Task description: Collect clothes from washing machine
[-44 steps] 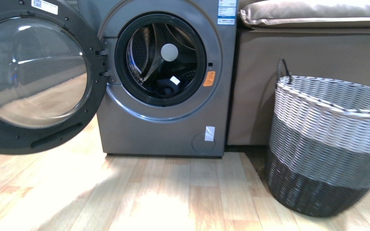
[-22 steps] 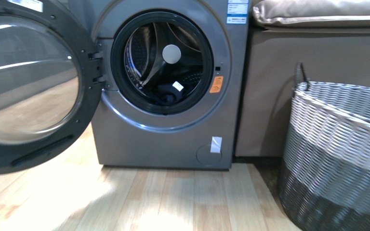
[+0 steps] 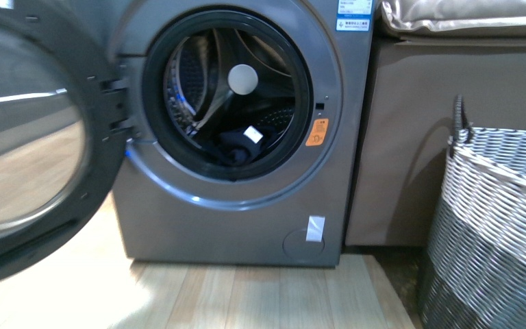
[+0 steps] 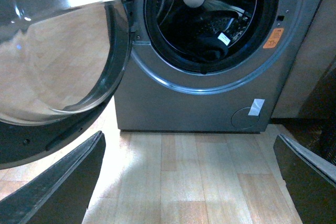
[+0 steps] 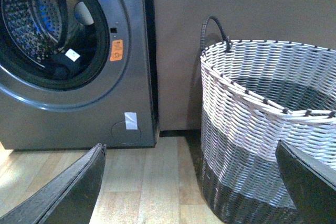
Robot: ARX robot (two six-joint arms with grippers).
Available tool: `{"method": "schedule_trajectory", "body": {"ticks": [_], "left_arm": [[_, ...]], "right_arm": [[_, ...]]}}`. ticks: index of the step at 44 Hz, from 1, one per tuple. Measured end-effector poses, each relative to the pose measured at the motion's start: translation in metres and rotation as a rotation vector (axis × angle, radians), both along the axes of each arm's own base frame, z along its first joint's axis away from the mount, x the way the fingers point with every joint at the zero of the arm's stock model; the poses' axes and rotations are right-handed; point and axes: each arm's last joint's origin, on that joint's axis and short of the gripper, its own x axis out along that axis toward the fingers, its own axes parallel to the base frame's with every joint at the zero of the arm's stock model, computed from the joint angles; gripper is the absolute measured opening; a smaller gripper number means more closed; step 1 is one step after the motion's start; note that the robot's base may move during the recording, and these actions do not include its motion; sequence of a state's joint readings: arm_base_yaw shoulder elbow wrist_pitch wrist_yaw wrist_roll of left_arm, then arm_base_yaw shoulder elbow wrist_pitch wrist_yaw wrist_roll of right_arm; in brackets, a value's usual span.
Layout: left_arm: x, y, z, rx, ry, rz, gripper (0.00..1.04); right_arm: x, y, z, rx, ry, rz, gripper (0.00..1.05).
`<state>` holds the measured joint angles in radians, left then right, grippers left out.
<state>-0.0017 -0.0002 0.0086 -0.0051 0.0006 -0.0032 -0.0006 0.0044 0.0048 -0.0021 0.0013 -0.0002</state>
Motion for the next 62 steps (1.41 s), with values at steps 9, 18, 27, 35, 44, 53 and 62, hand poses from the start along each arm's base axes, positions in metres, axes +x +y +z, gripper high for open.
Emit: {"method": "schedule_trajectory", "body": {"ticks": [9,18,27,35,44,53,62], "left_arm": [[0.000,0.000,0.000,0.000,0.002,0.001,0.98],[0.000,0.000,0.000,0.000,0.000,0.001,0.98],[0.000,0.000,0.000,0.000,0.000,0.000,0.98],[0.000,0.000,0.000,0.000,0.000,0.000,0.98],[0.000,0.000,0.000,0.000,0.001,0.000,0.98],[0.000,0.000,0.000,0.000,0.001,0.000,0.98],[0.011,0.000,0.012,-0.179,0.118,-0.421,0.98]], "right_arm": [[0.000,0.000,0.000,0.000,0.000,0.001,0.97],[0.000,0.000,0.000,0.000,0.000,0.003,0.97],[0.000,0.000,0.000,0.000,0.000,0.002,0.97],[0.000,0.000,0.000,0.000,0.000,0.002,0.97],[0.000,0.000,0.000,0.000,0.000,0.002,0.97],[0.000,0.000,0.000,0.000,0.000,0.002,0.97],[0.000,0.000,0.000,0.000,0.000,0.002,0.97]]}}
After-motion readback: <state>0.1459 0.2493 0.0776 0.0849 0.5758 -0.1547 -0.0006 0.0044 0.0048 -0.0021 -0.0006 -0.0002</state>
